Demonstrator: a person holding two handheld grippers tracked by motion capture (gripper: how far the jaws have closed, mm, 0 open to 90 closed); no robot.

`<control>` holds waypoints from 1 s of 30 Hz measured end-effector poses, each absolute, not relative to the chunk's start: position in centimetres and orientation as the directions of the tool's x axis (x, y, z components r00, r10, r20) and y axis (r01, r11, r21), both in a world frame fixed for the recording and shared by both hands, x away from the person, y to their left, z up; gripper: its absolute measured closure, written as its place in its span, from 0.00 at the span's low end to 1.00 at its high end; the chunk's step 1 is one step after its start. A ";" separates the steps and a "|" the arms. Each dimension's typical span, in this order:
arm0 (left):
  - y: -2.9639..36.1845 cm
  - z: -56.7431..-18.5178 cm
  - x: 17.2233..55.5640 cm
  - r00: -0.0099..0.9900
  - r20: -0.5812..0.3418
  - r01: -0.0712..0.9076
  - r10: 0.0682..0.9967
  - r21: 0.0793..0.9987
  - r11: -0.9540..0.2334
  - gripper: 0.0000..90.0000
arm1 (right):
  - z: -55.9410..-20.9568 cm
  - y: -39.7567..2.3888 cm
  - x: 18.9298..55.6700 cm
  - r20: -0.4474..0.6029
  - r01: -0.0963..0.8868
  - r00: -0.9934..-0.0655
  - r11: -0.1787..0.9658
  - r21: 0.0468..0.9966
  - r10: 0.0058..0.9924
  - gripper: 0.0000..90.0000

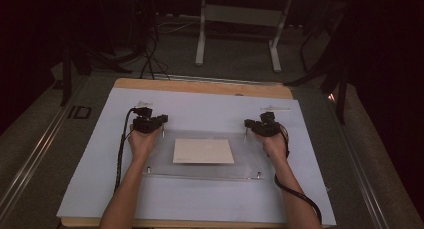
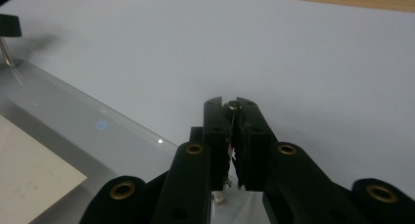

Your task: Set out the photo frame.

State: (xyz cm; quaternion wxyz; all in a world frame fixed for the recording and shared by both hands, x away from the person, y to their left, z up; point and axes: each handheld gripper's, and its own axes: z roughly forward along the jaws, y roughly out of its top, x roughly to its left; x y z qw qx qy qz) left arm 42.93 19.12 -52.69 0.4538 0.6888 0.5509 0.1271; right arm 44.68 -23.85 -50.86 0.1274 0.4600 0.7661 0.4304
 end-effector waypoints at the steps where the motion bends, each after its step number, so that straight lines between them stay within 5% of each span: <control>1: 19.2 -52.7 43.0 0.359 -0.334 0.645 0.872 0.764 0.027 0.94 | -50.8 -23.8 44.6 0.191 0.593 -0.545 0.214 0.777 0.816 0.92; 30: 19.4 -52.9 43.3 0.352 -0.379 0.657 0.856 0.751 0.062 0.94 | -50.3 -26.6 36.8 0.046 0.468 -0.631 0.332 0.819 0.775 0.75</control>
